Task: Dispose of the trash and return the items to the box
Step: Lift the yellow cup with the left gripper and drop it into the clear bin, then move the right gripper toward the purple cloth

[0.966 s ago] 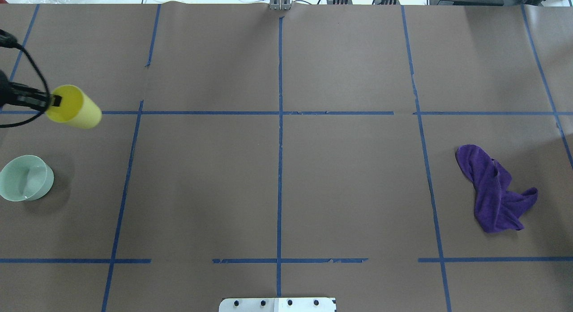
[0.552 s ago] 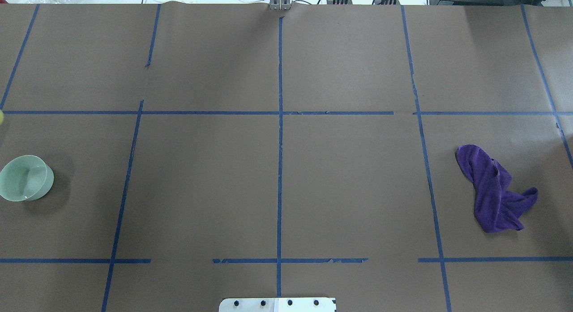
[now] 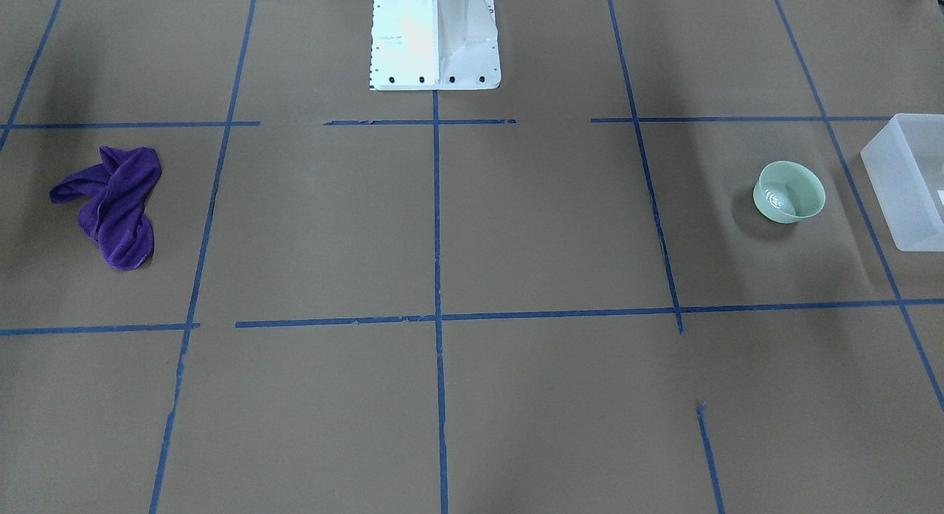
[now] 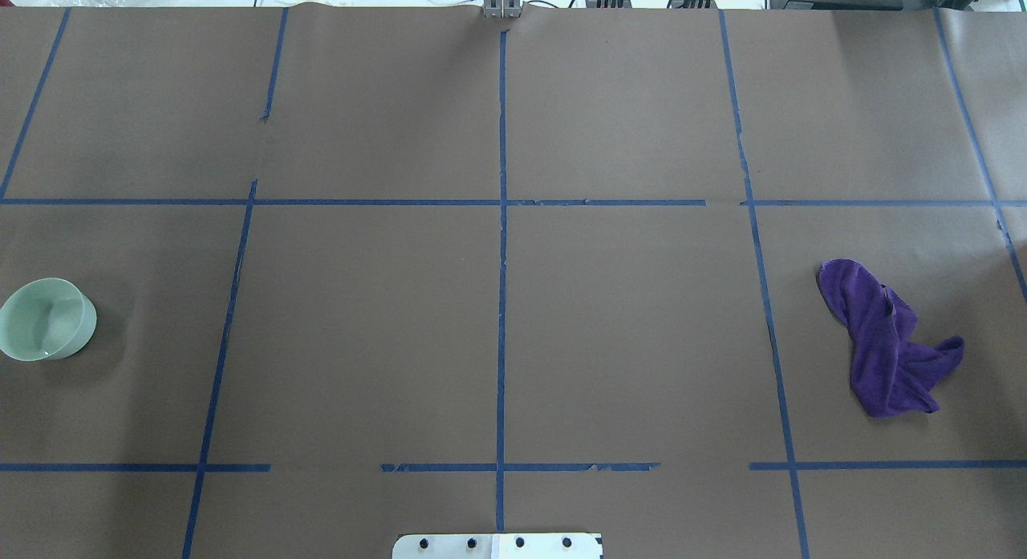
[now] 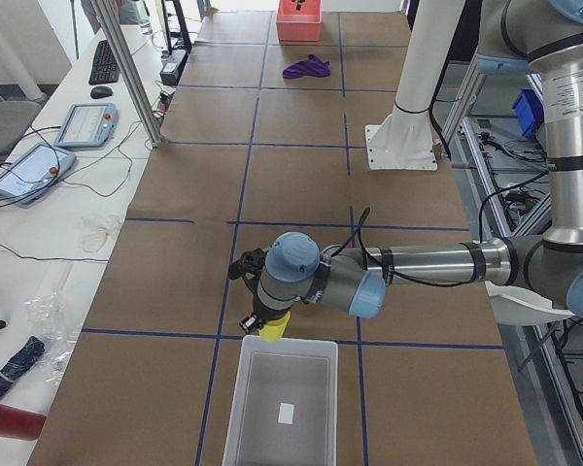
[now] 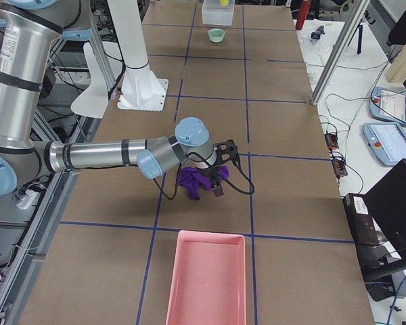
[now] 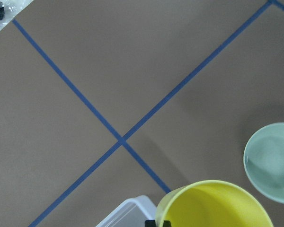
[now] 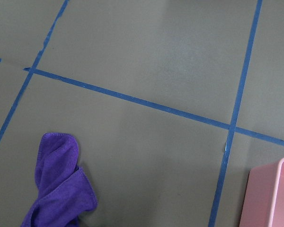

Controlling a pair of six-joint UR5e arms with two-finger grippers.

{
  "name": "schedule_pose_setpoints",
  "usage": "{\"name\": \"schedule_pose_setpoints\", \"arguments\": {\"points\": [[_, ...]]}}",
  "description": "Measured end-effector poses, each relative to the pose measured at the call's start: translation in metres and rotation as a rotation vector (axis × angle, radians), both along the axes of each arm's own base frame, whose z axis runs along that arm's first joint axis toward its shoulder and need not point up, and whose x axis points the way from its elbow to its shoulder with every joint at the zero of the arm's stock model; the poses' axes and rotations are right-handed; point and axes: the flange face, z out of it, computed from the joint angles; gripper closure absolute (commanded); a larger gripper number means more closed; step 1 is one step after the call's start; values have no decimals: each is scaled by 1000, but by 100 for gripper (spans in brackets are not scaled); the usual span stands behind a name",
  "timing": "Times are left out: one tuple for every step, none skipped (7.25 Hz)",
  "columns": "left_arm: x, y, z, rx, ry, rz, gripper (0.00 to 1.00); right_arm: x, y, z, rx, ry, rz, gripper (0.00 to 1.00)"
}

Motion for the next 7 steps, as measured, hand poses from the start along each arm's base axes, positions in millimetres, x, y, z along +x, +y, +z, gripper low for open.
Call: {"name": "schedule_pose_setpoints", "arguments": {"points": [[-5, 18, 18, -11, -4, 7, 100, 0, 0, 0, 1, 0, 0, 0], [-5, 34, 31, -15, -2, 4, 100, 0, 0, 0, 2, 0, 0, 0], [-4, 45, 47, -11, 7, 0, 100, 0, 0, 0, 2, 0, 0, 0], [-1, 53, 65, -5, 20, 1, 100, 0, 0, 0, 1, 2, 2, 0], [3, 58, 78, -1, 33, 9, 100, 0, 0, 0, 2, 5, 4, 0], [10, 60, 86, -4, 54, 30, 98, 1, 0, 0, 2, 7, 6, 0], [21, 61, 89, -11, 85, 64, 86, 1, 0, 1, -2, 8, 9, 0]]}}
